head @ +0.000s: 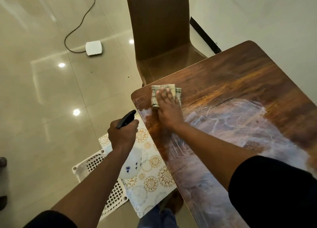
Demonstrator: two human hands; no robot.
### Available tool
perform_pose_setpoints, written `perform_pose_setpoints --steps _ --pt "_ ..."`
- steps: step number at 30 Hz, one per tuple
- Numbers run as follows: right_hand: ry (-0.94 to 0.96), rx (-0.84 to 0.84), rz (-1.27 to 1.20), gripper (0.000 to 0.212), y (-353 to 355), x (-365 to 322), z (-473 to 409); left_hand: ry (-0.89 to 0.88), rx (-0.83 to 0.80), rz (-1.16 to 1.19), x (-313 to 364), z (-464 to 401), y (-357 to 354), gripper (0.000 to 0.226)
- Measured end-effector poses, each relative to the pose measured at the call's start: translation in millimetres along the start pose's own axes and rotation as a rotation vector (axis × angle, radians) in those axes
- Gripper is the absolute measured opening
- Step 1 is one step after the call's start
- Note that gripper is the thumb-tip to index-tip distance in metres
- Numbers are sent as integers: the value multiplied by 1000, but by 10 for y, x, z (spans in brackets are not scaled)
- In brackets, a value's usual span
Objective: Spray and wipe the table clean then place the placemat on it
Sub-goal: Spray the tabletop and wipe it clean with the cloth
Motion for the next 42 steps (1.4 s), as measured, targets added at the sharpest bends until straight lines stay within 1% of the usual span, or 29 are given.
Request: perform_pose_setpoints --steps 2,4,9,12,15,18,23,25,27,31,36,39,42 --pt "161 -38 34 68 -148 -295 76 27 17 17 -54 -5 50 15" --pt "241 -37 83 69 -265 -484 83 25 29 9 -93 -2 101 18" --pt "291 -42 132 67 -241 -610 -141 23 44 5 -141 5 181 17" --pt "270 -47 118 66 -212 -668 -190 22 48 4 -151 35 186 15" --pt "229 -51 73 64 -207 -690 -52 23 46 0 -142 88 183 15" --pt "245 -47 44 65 -283 -579 293 25 17 9 -117 181 172 20" --pt "255 -6 17 65 -359 -155 1321 45 -38 19 -139 392 155 31" --pt "233 -7 20 67 -377 -54 1690 53 -62 19 -172 445 152 29" --pt "202 -20 31 68 -416 -36 1883 69 -67 28 -225 462 157 24" --pt "221 -27 73 67 -446 -106 1596 67 -70 9 -325 418 183 20" --pt "263 -58 115 67 -323 -391 632 6 -55 -17 -357 356 210 3" --pt "254 -72 127 66 -248 -570 189 -10 -53 -29 -367 317 200 10" --pt "230 -57 130 66 -280 -581 164 -21 -60 -30 -358 320 189 9"
Point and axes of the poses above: each hand's wrist, its own z-axis away from the middle knuckle, its own y-axis out of the back of the hand, x = y × z, the point moved 3 cm from there along -z, towards the middle knuckle, and after that the axes turned 1 degree about -x, right-handed, at the moved point
